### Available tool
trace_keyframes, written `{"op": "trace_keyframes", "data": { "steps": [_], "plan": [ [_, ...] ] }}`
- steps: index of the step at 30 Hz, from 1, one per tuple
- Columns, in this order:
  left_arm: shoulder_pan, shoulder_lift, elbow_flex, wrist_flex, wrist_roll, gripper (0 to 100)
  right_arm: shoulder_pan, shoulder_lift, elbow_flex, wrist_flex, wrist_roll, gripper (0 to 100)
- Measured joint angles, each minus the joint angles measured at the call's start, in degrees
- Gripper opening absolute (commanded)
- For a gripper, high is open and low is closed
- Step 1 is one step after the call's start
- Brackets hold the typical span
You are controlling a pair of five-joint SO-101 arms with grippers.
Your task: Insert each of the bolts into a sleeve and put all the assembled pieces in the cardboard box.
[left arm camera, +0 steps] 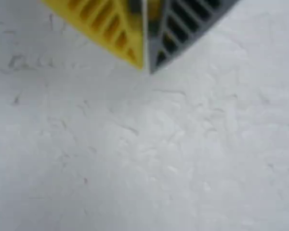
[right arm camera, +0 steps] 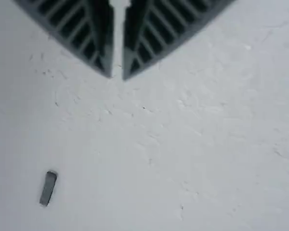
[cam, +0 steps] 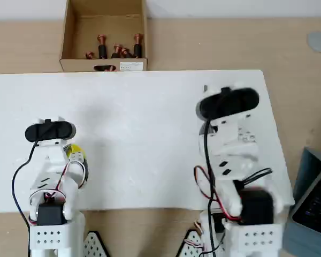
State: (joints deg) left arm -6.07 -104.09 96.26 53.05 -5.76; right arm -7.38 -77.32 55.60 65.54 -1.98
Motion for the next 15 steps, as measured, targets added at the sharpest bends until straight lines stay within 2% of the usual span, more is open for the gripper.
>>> {"op": "trace_keyframes", "data": {
  "steps": [8, 15],
  "plan": [
    [0.0, 0.0, 0.0, 0.0, 0.0, 0, 0.0, -9.58, 19.6, -10.2, 0.0, 0.9],
    [0.0, 0.0, 0.0, 0.0, 0.0, 0, 0.09, -18.81, 31.56, -13.8, 0.0, 0.9]
  ]
}}
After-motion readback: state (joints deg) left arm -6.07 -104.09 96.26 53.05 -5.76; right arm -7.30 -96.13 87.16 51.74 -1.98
